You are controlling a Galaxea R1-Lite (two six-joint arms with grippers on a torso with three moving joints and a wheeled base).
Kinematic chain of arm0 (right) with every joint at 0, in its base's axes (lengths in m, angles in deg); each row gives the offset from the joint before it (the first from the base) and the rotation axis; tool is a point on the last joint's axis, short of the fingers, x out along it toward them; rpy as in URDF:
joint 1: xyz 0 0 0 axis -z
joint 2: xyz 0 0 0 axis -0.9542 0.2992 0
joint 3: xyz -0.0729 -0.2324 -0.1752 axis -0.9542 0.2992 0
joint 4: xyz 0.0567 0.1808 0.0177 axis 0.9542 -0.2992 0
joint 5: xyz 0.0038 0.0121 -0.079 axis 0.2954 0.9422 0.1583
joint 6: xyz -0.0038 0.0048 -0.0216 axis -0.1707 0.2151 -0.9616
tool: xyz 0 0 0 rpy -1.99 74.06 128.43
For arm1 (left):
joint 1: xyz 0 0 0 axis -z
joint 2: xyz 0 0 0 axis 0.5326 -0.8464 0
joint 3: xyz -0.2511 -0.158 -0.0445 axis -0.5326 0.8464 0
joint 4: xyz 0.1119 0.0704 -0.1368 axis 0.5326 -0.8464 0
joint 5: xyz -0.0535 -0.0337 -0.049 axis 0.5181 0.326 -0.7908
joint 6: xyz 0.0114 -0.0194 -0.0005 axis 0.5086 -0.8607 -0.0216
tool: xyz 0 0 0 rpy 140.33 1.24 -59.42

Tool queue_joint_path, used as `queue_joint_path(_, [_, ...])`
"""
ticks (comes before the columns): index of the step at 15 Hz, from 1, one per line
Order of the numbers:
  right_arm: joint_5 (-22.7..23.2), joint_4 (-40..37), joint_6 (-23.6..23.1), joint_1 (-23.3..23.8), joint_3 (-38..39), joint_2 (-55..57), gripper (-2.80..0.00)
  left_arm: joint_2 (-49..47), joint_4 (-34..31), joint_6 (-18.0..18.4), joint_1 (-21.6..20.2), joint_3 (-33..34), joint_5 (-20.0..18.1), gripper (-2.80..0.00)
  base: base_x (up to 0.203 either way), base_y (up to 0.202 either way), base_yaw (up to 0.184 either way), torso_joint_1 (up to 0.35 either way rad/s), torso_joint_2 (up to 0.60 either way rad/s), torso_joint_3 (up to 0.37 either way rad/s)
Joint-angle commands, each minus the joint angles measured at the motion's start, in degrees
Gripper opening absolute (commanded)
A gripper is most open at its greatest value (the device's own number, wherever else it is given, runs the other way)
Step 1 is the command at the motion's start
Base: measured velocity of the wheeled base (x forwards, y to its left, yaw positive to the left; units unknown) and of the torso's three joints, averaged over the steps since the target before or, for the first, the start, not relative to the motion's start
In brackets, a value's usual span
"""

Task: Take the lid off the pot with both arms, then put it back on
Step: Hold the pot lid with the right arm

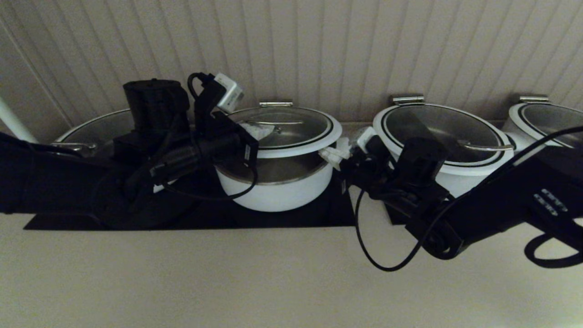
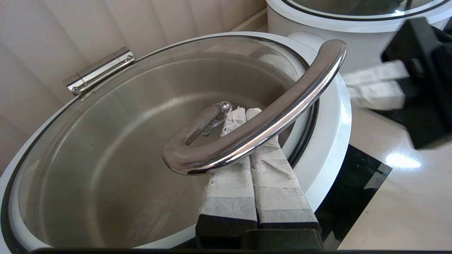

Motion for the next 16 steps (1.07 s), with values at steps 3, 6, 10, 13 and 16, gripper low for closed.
queue_joint_path(3, [-1.2,0.4,-0.1,0.2,-4.2,2.7,-2.8,0.3,0.3,0.1,0.0,0.2,-0.1,-2.8,0.0,0.0,0.0,0.0,0.0,0.0])
queue_joint_path(6, [-1.2,0.4,-0.1,0.6,-5.2,3.1,-2.8,1.1,0.2,0.2,0.0,0.6,-0.1,-2.8,0.0,0.0,0.0,0.0,0.0,0.0])
queue_joint_path(10, [-1.2,0.4,-0.1,0.8,-5.2,2.9,-2.8,2.4,-0.3,0.8,-0.1,1.8,-0.2,-2.8,0.0,0.0,0.0,0.0,0.0,0.0])
queue_joint_path(13, [-1.2,0.5,-0.1,0.8,-5.2,2.7,-2.8,4.6,-0.3,0.9,-0.1,5.1,-0.2,-2.8,0.0,0.0,0.0,0.0,0.0,0.0])
queue_joint_path(16, [-1.2,0.5,-0.1,0.9,-5.5,2.7,-2.8,6.1,-0.3,0.9,-0.1,7.8,-0.2,-2.8,0.0,0.0,0.0,0.0,0.0,0.0])
